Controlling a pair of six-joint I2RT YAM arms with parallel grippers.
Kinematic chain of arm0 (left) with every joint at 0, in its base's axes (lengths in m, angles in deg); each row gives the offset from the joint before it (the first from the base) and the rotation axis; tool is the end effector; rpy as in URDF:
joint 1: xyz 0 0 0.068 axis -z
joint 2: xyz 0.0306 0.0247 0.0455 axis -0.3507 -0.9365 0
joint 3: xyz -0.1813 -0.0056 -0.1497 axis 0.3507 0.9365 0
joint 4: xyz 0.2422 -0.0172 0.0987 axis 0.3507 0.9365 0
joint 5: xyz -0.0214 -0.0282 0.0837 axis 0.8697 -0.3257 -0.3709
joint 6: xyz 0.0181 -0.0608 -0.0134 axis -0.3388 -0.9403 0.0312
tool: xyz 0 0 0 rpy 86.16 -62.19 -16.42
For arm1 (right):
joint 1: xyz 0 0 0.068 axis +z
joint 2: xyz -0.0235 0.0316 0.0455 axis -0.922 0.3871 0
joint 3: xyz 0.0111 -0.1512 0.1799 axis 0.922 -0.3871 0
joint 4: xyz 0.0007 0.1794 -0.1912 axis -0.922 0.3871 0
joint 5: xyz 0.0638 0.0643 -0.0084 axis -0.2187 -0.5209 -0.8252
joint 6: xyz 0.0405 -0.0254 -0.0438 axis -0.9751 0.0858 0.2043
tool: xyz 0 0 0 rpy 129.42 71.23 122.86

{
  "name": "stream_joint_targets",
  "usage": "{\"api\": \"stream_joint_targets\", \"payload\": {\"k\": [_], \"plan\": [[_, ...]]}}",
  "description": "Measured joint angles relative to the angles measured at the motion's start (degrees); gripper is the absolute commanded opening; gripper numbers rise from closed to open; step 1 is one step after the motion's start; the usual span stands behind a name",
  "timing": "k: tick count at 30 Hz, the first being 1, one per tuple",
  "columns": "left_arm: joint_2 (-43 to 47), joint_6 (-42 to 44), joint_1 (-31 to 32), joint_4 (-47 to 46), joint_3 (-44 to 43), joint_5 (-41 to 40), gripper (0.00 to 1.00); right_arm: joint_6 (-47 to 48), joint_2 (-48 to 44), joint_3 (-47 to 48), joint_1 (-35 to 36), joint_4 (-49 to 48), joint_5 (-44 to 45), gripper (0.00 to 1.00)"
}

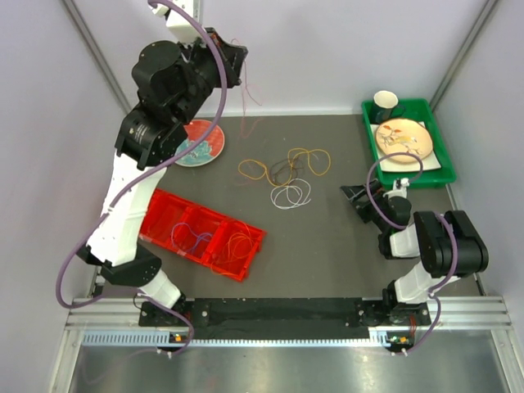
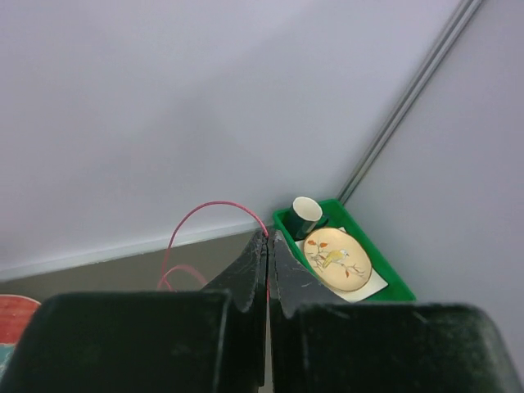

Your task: Untangle the cables

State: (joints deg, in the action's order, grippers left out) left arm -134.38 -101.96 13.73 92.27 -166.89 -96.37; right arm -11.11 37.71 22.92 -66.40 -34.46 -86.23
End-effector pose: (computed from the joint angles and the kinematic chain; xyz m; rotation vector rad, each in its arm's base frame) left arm 0.2491 -0.1608 0.5648 0.0852 1.4539 -0.6459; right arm 0.2526 0.0189 0.0802 0.7260 1.7941 0.9881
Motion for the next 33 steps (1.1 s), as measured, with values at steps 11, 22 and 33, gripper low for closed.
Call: {"api": "stream_joint_targets", "payload": {"k": [11,22,33], "plan": [[6.1,1.4,0.0,-3.0,0.0,5.6,0.0,-0.3,0.8,0.1,0.0,-1.3,-0.9,0.99],[23.8,2.1,0.0,-15.9,3.5,12.9,0.0,-0.3,1.5,0.2,0.0,-2.3,-1.8,0.99],[28.0,2.7,0.0,-18.5,4.7,13.4,0.0,-0.2,1.6,1.1,0.0,-2.4,-2.3,0.99]]}}
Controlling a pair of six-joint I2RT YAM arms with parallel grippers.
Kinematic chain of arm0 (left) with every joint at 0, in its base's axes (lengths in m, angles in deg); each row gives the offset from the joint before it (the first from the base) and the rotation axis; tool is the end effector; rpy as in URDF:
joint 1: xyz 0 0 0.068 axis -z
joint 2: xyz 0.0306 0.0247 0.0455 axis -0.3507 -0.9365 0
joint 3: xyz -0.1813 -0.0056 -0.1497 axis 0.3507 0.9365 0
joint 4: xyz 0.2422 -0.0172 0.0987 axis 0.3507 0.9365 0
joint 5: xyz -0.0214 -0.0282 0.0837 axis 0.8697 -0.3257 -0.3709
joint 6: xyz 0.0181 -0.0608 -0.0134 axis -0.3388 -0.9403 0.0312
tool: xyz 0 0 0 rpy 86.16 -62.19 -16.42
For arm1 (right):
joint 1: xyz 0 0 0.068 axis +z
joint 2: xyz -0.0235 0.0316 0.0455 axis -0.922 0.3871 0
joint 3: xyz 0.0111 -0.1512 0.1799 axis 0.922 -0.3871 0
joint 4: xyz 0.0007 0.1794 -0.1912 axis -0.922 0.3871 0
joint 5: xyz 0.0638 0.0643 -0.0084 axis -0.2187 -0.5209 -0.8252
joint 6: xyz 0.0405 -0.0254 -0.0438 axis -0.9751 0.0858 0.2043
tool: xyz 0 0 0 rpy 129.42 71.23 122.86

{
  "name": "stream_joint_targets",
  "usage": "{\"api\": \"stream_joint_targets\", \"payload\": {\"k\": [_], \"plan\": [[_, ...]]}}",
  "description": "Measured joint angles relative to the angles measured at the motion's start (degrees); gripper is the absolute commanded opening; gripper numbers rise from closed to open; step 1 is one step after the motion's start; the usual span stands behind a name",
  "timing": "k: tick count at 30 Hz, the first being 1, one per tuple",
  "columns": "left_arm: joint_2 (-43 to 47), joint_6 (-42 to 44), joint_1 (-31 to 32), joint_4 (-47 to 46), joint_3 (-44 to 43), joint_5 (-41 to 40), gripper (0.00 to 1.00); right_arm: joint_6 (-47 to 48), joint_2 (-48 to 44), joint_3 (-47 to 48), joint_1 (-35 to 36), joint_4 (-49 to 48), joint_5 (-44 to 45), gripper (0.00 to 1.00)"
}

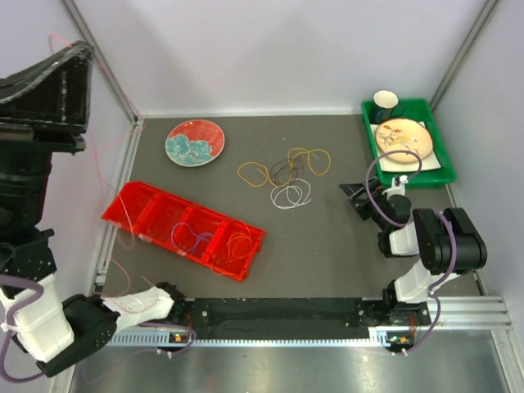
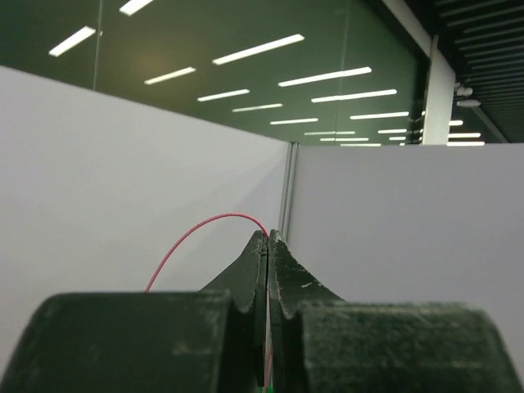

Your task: Untangle the cables

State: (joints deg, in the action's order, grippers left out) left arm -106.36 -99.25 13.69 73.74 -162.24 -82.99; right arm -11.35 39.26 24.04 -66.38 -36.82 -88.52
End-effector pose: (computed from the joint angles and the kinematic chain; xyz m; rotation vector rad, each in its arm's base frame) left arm 0.0404 -0.0329 0.6606 0.2045 0.6898 -0.8575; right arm 0.2573 0.0209 0.0834 0.6830 1.7807 1.0328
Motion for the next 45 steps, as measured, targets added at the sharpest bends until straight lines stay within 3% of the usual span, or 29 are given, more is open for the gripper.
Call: {"api": "stream_joint_targets", "payload": {"k": [5,23,40,45], "plan": [[1.9,1.0,0.0,2.8,5.2,-1.8,0.0,0.0,0.0,0.0,0.0,0.0,-0.4,0.99],[2.9,5.1,0.0,5.9,10.8,-10.7,0.0,0.0,0.1,0.0,0.0,0.0,-1.0,0.99],[4.5,3.3,0.0,7.8,18.3,-11.4,0.0,-0.1,1.1,0.1,0.0,-0.4,-1.4,0.99],[9.2,2.7,0.0,9.3,25.3,-16.0,0.0,-0.1,1.1,0.1,0.0,-0.4,-1.4,0.99]]}}
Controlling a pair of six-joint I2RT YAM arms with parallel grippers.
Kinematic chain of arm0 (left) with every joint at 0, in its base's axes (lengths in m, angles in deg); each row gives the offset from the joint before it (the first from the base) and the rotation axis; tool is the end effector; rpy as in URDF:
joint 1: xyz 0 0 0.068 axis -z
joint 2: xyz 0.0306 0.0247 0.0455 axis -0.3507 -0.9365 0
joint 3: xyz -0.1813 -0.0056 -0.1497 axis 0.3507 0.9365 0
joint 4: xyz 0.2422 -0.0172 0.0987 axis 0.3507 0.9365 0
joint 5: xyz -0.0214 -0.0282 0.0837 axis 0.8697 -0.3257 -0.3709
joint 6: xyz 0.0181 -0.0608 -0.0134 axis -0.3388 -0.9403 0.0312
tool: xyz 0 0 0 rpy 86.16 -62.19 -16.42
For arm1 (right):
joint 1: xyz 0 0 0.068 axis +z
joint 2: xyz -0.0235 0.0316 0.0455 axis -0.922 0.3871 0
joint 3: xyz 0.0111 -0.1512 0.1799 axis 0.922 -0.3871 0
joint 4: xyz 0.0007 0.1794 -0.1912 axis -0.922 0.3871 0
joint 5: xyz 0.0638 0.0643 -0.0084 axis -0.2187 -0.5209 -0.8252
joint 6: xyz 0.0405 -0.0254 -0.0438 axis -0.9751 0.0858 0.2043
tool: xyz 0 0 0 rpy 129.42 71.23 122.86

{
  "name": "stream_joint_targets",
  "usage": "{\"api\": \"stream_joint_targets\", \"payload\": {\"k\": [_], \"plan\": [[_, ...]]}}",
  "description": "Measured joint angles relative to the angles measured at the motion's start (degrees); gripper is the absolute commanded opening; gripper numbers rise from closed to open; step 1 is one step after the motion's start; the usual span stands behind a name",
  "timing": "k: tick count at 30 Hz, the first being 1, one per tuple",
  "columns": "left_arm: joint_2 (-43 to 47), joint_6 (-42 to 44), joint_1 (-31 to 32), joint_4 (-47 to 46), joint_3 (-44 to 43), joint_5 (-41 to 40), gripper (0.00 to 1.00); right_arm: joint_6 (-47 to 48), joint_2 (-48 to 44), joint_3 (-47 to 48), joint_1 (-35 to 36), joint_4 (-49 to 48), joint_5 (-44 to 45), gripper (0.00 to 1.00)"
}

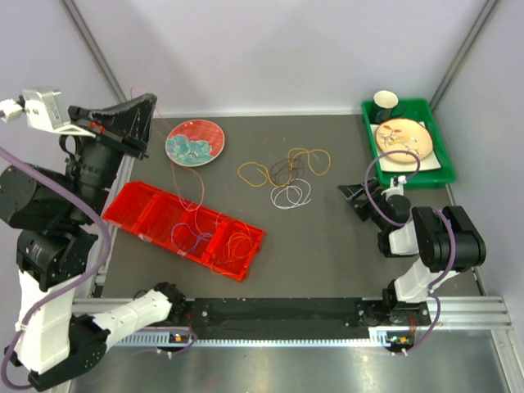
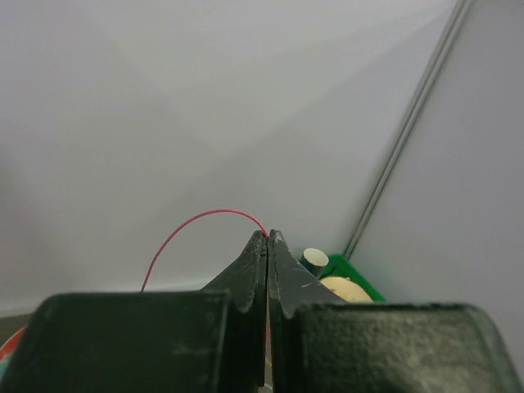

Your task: Untangle the cables

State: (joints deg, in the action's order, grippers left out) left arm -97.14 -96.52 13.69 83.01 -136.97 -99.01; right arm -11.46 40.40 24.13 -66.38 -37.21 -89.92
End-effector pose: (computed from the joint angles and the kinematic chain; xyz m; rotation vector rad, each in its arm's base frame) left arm 0.1046 -0.0595 0.5759 0.0468 1.1623 -0.6154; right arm 0.2568 0.0221 0.0799 0.6756 1.8002 1.0532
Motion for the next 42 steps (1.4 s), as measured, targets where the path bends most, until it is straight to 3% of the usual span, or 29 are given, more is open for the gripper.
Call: {"api": "stream_joint_targets", "payload": {"k": [12,24,42], "plan": [[6.1,-2.3,0.0,4.8,8.0,-9.2,0.0,0.0,0.0,0.0,0.0,0.0,0.0,0.99],[10.4,-9.6,0.0,11.5,22.8,-14.1,0.0,0.0,0.0,0.4,0.0,-0.4,0.0,0.99],[15.8,-20.6,0.0,18.2,37.2,-12.5,0.0,-0.1,0.0,0.4,0.0,-0.4,0.0,0.99]]}}
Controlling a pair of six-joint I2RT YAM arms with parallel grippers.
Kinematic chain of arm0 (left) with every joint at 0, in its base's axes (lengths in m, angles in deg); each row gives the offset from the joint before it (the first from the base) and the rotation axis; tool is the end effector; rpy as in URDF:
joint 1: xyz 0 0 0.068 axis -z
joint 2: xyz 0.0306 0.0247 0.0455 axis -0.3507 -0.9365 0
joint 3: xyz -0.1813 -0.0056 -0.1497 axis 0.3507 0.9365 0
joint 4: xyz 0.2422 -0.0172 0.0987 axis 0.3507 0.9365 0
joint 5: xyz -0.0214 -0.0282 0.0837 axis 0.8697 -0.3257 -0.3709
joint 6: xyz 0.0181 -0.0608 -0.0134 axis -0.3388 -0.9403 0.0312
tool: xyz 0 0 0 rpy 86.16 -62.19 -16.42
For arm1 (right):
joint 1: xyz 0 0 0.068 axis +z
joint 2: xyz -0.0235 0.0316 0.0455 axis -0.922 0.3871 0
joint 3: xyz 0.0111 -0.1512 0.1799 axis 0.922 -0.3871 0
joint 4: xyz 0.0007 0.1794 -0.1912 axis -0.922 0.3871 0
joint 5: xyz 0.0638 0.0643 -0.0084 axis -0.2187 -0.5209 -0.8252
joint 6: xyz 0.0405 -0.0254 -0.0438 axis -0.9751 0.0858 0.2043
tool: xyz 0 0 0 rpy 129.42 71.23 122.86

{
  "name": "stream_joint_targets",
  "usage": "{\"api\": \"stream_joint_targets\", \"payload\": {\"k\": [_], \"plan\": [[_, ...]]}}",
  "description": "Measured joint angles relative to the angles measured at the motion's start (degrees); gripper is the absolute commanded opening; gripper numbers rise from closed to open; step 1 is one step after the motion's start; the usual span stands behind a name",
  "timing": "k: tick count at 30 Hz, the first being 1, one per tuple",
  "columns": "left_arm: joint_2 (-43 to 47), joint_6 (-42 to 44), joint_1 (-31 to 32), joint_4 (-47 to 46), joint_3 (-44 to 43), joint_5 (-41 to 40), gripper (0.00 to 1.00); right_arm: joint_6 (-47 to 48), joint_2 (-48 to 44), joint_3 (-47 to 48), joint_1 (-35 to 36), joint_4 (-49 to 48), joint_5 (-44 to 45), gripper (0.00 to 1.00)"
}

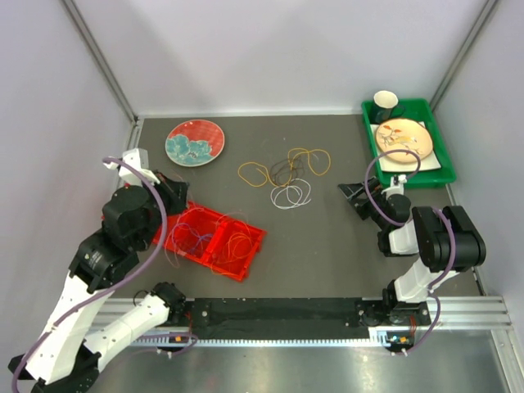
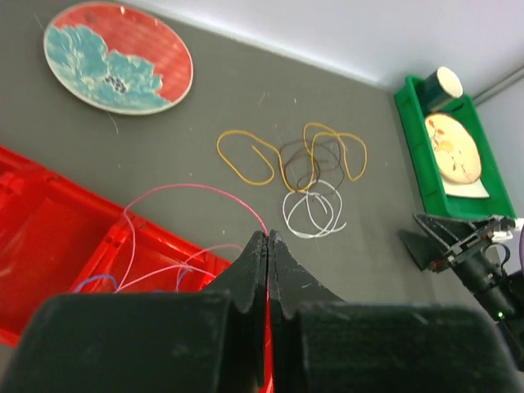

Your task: Untangle the cables

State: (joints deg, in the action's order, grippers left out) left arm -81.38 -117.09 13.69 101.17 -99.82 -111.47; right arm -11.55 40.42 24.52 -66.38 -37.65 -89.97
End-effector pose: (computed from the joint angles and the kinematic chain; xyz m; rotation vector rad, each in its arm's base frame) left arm 0.1379 -0.0695 0.3941 -0.2711 1.8068 -0.4628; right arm 0.2588 0.0222 0.0822 0.6677 1.7881 1.0575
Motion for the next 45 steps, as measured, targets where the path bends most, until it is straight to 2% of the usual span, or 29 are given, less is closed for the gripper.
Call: {"api": "stream_joint_targets", "payload": {"k": [9,12,19,30,35,39,45], "plan": [[0.2,-2.4,0.0,1.4,4.9,2.2,0.0,-0.3,0.5,0.0,0.0,-0.4,-0.1,0.99],[-2.2,-1.4,0.0,1.3,3.8,1.9,0.0,-0.4,0.6,0.0,0.0,-0.5,-0.2,0.99],[-11.2,2.0,0.0,-0.1,-4.7,1.0,0.0,-0.4,0.7,0.0,0.0,-0.6,-0.3,0.99],[-17.7,4.6,-0.4,-2.7,-5.8,-0.2,0.0,-0.8,0.9,0.0,0.0,-0.9,-0.7,0.99],[-19.7,4.5,-2.8,-2.7,-5.6,0.0,0.0,-1.5,2.3,0.0,0.0,-2.6,-1.2,0.99],[-18.9,2.8,-4.3,-2.5,-2.6,0.3,0.0,-2.2,3.1,0.0,0.0,-3.4,-1.5,0.99],[-14.8,-0.8,-4.5,0.5,6.6,1.7,0.0,-2.6,3.4,0.0,0.0,-4.8,-1.8,0.99]]}}
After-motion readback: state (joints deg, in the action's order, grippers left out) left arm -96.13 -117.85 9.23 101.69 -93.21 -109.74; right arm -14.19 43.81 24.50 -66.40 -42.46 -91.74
